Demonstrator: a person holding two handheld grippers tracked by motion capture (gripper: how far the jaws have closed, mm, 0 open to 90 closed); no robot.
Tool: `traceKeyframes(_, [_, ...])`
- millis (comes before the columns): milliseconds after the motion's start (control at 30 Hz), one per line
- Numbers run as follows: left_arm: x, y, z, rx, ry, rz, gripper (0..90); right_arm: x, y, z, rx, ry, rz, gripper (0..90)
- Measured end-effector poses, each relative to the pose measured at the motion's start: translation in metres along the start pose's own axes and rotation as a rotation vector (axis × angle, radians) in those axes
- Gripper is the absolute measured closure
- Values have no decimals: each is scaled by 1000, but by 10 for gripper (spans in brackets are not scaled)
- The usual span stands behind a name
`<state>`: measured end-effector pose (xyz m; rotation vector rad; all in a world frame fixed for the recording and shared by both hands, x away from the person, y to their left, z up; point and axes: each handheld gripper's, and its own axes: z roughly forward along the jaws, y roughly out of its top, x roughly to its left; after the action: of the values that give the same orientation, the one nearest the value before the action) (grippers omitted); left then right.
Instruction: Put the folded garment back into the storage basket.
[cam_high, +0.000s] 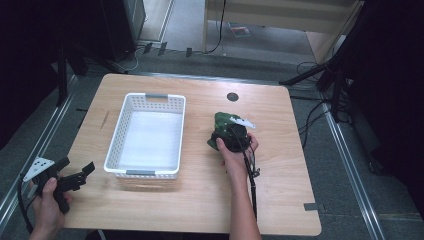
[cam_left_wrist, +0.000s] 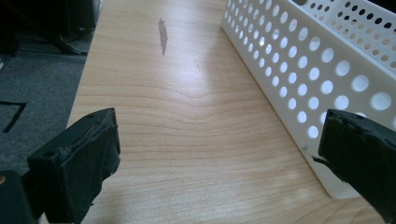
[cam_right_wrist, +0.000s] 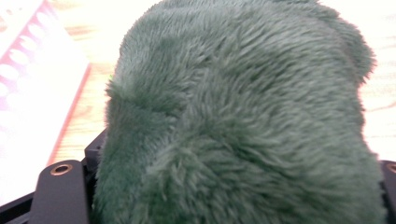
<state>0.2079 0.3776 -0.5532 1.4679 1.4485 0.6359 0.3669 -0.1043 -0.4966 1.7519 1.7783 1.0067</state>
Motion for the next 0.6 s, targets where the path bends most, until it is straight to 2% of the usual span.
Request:
traceKeyframes(67, [0, 0, 0, 0, 0, 0, 0, 5, 4, -5, -12, 9, -18, 224])
traceKeyframes(600, [0, 0, 0, 0, 0, -1, 0, 47, 24, -28, -55, 65, -42, 224])
